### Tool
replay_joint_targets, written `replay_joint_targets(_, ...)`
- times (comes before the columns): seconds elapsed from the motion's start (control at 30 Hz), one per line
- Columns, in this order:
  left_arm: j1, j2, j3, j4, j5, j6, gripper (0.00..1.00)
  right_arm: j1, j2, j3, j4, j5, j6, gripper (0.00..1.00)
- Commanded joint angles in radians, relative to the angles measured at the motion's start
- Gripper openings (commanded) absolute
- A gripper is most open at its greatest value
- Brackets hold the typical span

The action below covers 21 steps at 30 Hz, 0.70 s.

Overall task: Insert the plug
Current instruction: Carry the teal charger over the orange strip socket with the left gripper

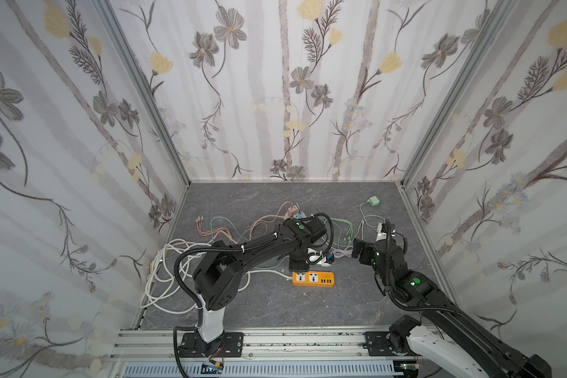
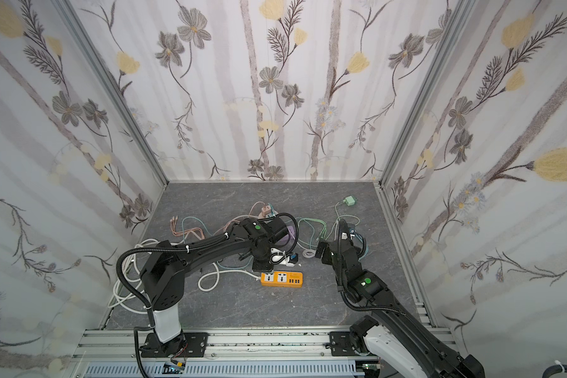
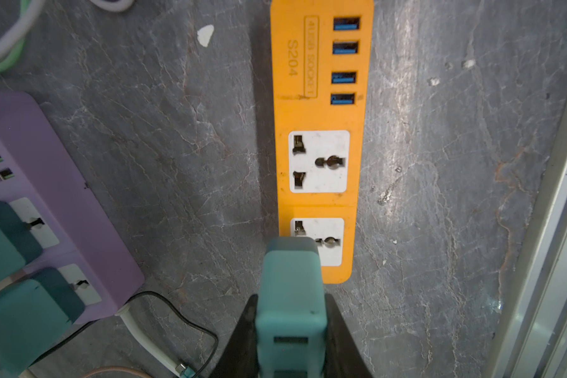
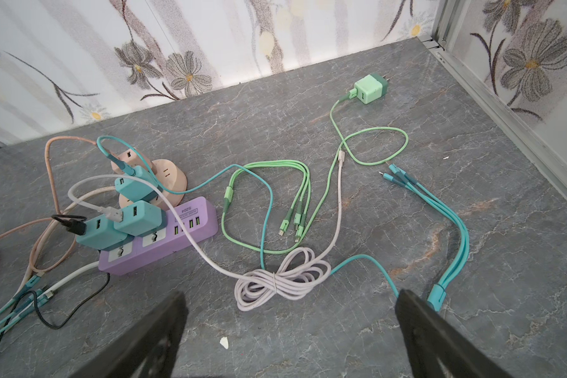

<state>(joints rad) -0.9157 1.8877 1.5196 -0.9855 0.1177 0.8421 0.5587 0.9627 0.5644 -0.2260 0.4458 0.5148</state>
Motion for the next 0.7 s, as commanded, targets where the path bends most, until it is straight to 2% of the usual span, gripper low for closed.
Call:
replay_joint_targets(0.0,0.000,0.013,-0.006,0.017,0.033,0.026,0.00,-0.002,0.011,0.008,0.025,-0.016,0.009,0.99)
replay_joint_targets(0.2,-0.003,0.042,-0.005,-0.016,0.029,0.027,0.00,-0.002,0.018,0.013,0.026,-0.019,0.008,0.99)
replay_joint_targets(0.4,-0.009,0.057,-0.100,0.064,-0.066,0.030,0.00,-0.002,0.028,0.013,0.037,-0.028,0.005,0.99)
replay_joint_targets(0.53,-0.009,0.074,-0.167,0.125,-0.122,-0.010,0.00,-0.002,0.048,0.027,0.033,-0.039,0.002,0.99)
replay_joint_targets(0.67,-0.005,0.067,-0.175,0.105,-0.160,-0.072,0.00,-0.008,0.099,0.061,0.000,-0.047,0.008,0.99)
